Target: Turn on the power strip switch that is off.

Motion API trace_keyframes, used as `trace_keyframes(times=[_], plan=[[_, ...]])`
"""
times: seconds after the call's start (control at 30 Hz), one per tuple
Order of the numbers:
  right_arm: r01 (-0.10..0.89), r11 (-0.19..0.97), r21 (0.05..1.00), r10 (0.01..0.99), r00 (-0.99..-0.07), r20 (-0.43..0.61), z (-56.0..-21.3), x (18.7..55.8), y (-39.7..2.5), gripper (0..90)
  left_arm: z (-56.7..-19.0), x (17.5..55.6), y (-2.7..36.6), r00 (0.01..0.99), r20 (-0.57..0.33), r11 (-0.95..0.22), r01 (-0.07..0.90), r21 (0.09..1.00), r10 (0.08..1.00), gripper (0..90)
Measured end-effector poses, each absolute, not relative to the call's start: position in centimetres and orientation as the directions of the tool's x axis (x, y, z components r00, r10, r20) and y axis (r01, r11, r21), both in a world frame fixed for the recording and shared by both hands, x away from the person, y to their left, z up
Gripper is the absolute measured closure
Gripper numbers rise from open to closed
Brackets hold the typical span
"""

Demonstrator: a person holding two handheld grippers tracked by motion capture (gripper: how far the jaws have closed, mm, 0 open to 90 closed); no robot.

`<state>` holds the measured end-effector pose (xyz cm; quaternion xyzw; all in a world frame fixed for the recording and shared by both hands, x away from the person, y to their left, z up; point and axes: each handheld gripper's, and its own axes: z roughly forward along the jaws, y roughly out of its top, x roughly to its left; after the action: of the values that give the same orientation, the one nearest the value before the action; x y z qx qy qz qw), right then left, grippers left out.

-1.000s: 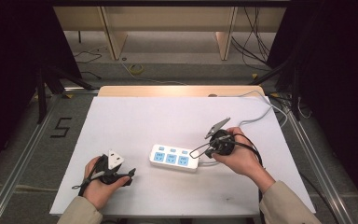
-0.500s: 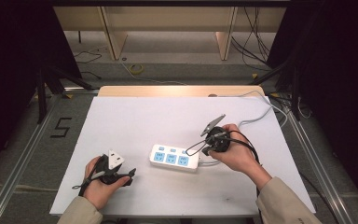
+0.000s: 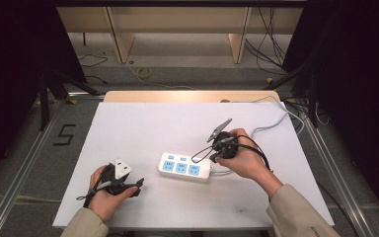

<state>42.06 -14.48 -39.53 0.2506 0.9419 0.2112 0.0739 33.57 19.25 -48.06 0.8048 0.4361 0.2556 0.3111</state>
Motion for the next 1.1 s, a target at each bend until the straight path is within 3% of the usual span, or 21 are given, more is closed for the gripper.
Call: trace_keyframes(times=[1.1], plan=[[0.422,0.803,0.421,0.478,-0.878,-0.034,-39.2,43.0,-11.9,90.0,-48.0,33.6,19.2,0.491,0.144,-0.429,0.539,0.724,0.859,21.8]])
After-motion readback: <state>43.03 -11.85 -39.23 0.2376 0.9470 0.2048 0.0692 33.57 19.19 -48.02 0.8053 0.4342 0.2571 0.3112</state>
